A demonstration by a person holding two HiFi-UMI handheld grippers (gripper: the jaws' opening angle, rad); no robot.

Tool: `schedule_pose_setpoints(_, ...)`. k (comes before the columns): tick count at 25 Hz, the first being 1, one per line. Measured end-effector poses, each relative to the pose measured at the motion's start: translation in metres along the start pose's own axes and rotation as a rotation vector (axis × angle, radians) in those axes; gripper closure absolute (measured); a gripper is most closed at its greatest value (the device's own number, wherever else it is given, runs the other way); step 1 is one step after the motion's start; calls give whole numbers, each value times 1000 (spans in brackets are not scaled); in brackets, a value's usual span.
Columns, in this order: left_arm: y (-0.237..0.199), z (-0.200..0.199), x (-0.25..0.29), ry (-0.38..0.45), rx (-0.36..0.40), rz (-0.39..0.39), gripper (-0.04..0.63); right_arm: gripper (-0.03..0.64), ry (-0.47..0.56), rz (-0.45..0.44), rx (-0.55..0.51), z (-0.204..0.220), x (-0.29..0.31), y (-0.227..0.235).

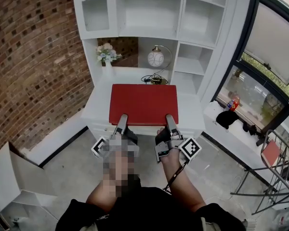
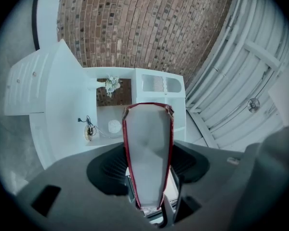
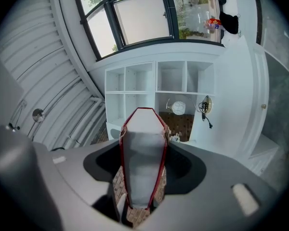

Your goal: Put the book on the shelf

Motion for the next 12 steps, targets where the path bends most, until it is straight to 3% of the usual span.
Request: schedule_pose_setpoints(12, -56, -62, 129, -52, -15, 12, 350, 357, 40, 3, -13, -25, 137, 32)
Point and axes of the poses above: the fingertips, and each gripper's own axes: x forward along the fingers, y to its right, z out of its underside, the point moved 9 cm from there along -x, backward along the fingers, and after that the axes turned 11 degrees about x, right-handed, at the moved point
